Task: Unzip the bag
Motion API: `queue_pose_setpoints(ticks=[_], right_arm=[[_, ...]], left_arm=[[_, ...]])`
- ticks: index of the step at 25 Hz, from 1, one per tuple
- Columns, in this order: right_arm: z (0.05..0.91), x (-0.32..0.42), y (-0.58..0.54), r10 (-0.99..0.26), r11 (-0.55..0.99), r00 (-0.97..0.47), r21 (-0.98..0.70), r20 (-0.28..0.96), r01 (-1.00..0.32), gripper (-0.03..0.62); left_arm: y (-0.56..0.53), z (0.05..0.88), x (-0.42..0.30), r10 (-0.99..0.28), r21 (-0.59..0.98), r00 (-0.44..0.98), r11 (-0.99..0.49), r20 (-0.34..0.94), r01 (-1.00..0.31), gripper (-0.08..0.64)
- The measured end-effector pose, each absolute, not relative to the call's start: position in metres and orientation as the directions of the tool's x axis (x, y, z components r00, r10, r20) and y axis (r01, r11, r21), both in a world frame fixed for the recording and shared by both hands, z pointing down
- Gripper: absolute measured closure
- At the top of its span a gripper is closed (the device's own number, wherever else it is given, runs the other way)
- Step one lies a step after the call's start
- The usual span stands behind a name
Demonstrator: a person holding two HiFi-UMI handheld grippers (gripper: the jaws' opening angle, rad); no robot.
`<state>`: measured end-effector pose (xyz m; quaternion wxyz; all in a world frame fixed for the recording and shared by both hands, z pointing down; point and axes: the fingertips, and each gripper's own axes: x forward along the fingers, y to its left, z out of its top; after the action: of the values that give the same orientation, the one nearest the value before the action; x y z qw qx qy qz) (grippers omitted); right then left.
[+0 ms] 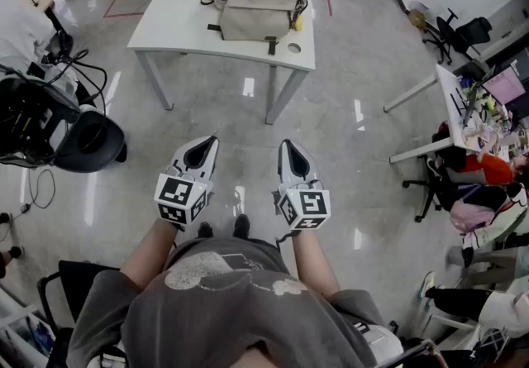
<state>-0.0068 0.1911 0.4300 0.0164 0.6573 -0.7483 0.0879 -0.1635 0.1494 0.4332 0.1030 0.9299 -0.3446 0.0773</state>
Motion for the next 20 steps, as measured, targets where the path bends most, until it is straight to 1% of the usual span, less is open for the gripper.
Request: queue_pose_setpoints(ticks=[9,20], right_arm=[[0.418,0.012,0.201,-0.984,0.122,-0.136,-0.121,0.118,-0.985,0.594],[0.422,0.027,0.214,-0.982,0.136,-0.149,-0.119,0.112,-0.984,0.594]], left_arm=[[0.162,0.416,-0.144,-0.633,0.150,0.753,-0.739,0.180,-0.657,0.555],[0.174,0.418,-0.131,-0.648,0.121,0.740,-0.732,0.181,-0.670,0.555]])
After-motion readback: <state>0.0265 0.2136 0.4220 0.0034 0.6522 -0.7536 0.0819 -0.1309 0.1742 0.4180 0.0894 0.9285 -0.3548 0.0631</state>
